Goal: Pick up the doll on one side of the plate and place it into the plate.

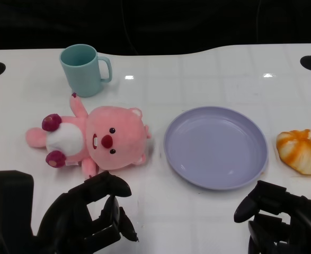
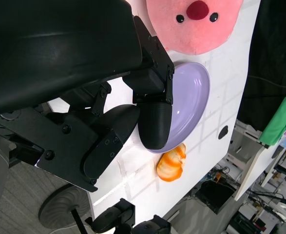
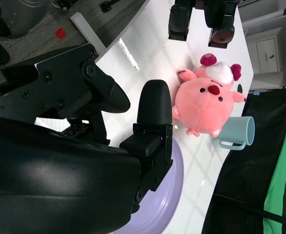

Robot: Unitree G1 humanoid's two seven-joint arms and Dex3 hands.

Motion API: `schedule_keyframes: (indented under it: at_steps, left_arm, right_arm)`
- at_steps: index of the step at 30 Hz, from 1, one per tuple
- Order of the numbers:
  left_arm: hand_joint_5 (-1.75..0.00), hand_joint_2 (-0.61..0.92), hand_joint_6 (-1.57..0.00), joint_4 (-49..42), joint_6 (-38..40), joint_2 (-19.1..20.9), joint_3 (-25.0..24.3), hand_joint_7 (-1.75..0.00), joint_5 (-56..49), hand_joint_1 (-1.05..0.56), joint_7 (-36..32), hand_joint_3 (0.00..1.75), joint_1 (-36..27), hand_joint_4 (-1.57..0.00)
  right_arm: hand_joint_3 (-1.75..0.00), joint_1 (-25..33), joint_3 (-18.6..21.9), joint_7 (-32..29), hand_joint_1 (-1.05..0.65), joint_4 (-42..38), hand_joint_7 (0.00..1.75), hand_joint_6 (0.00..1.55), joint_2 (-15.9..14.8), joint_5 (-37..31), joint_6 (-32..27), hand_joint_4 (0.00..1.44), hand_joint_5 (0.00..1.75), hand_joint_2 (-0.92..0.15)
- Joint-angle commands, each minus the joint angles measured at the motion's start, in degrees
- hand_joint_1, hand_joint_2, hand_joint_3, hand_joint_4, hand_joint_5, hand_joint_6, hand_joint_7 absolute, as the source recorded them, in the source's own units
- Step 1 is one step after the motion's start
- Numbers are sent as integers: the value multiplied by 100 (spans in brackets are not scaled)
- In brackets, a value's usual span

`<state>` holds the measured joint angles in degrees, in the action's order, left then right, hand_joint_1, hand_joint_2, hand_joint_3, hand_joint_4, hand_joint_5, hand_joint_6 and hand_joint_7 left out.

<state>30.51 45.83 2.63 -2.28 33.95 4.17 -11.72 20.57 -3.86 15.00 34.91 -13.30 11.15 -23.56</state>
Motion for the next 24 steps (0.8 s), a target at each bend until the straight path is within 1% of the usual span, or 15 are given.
schedule_keyframes:
  at_steps: [1,4,10,15,19,21,24]
  left_arm:
    - [-175,54,-71,14,-60,114,-65,-159,-10,-14,77,123,7,-76]
    - [-173,57,-74,-5,-73,110,-88,-146,20,-13,95,121,30,-74]
    - [-165,59,-74,-1,-199,108,-59,-134,-31,-14,119,118,37,-75]
    - [-157,50,-75,96,-469,115,57,-124,-266,-15,62,125,-1,-75]
    - [-160,42,-68,24,-824,118,80,-124,-428,-20,164,128,13,-68]
    - [-159,42,-65,8,-874,102,13,-124,-411,-22,148,127,55,-65]
    - [-154,42,-64,44,-922,123,-53,-119,-435,-25,127,120,115,-64]
  right_arm:
    - [-111,-20,45,8,-11,-21,155,51,4,47,36,66,175,-68]
    - [-112,-45,37,10,-11,-44,155,51,-10,33,20,67,175,-68]
    - [-112,-72,51,62,-10,-142,154,51,-4,45,116,68,175,-67]
    - [-113,-88,36,33,-9,-104,154,50,-3,24,39,67,175,-68]
    - [-112,-90,16,14,-9,-90,154,51,-11,0,13,67,175,-68]
    - [-112,-88,8,26,-8,-110,154,51,-8,6,54,67,175,-68]
    - [-112,-82,-7,10,-9,-96,154,50,4,-2,54,67,175,-68]
